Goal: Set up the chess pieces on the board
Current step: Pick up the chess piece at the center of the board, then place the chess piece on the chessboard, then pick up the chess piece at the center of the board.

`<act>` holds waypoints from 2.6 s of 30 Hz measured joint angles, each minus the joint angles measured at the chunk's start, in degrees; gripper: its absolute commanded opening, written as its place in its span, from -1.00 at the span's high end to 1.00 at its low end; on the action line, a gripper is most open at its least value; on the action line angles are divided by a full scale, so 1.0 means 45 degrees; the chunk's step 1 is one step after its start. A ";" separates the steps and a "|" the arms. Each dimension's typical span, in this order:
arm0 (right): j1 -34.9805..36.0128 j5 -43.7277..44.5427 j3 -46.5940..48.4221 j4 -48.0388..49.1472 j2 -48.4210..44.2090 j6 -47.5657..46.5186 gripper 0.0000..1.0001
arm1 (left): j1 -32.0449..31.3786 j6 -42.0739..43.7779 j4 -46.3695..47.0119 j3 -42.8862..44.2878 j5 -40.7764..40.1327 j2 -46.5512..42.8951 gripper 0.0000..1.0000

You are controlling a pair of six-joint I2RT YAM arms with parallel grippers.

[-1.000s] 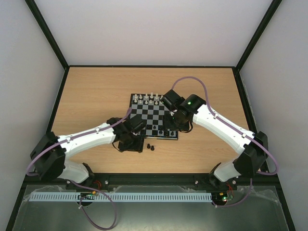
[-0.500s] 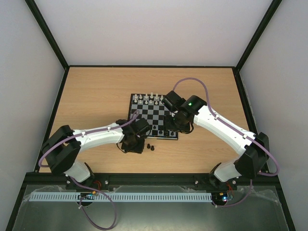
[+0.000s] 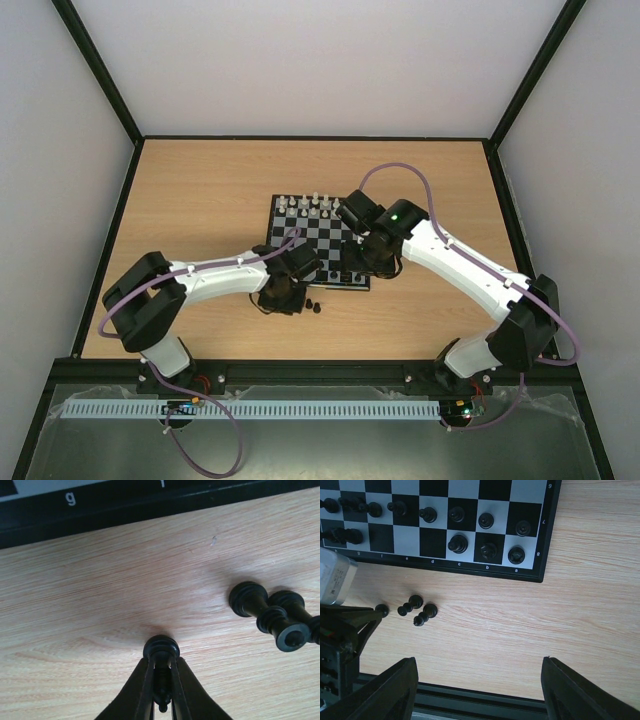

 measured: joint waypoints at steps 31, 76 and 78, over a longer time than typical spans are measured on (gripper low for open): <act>0.0000 0.0165 -0.0403 -0.0243 -0.0884 0.0219 -0.37 | 0.1569 0.2229 -0.2749 0.5236 -0.0714 0.3011 0.87; 0.0000 0.0092 -0.1156 -0.0189 -0.1015 0.0335 -0.38 | 0.1977 0.2798 -0.3245 0.6591 -0.1044 0.3750 0.03; 0.0000 0.0097 -0.1156 -0.0189 -0.1015 0.0335 -0.39 | 0.1977 0.2807 -0.3424 0.7019 -0.1122 0.3696 -0.04</act>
